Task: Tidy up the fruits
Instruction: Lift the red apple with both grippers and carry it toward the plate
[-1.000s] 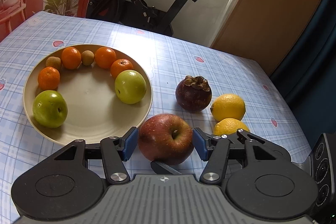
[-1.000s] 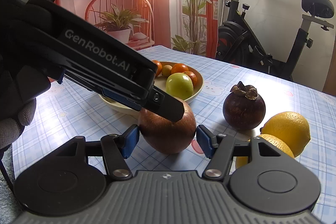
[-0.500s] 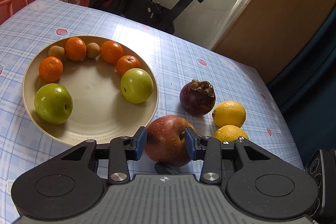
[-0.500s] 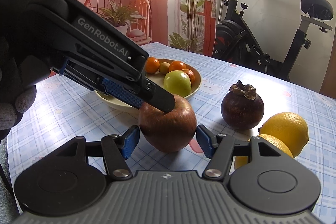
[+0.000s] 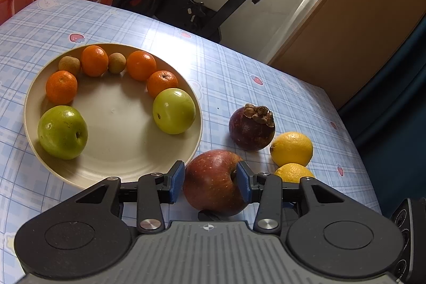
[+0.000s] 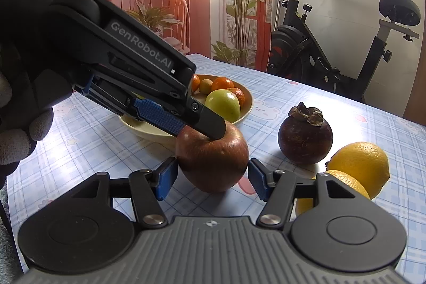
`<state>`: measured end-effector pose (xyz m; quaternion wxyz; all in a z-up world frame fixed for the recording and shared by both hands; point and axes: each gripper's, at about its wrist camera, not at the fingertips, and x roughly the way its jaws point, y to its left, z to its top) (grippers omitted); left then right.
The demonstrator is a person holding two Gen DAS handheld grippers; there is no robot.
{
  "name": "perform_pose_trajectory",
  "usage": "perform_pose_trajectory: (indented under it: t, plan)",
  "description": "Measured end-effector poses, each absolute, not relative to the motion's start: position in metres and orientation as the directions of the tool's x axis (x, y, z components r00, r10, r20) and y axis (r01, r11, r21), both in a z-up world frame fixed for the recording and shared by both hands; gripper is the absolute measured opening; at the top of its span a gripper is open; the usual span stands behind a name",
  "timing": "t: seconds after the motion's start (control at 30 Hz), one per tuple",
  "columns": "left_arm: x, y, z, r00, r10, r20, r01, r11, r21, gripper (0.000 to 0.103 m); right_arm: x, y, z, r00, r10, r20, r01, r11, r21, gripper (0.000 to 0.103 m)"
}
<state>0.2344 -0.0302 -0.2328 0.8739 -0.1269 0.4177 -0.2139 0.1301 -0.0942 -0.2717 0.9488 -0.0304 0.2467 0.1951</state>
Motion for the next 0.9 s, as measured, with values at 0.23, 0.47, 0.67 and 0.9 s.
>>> perform_pose_trajectory:
  t: [0.23,0.47,0.67,0.9]
  plan:
    - [0.231,-0.035,-0.230,0.560,-0.479,-0.676,0.290,0.878,-0.381,0.043,0.128,-0.098,-0.270,0.803,0.361,-0.475,-0.382,0.923,0.056,0.060]
    - [0.225,-0.041,-0.230,0.546,-0.488,-0.680,0.320,0.872,-0.369,0.043,0.122,-0.107,-0.270,0.798,0.367,-0.477,-0.364,0.926,0.102,0.060]
    - [0.219,-0.036,-0.228,0.544,-0.503,-0.671,0.312,0.864,-0.395,0.043,0.115,-0.106,-0.266,0.800,0.360,-0.480,-0.364,0.927,0.089,0.060]
    - [0.214,-0.024,-0.209,0.579,-0.511,-0.636,0.323,0.859,-0.396,0.043,0.116,-0.096,-0.246,0.810,0.368,-0.457,-0.383,0.922,0.064,0.060]
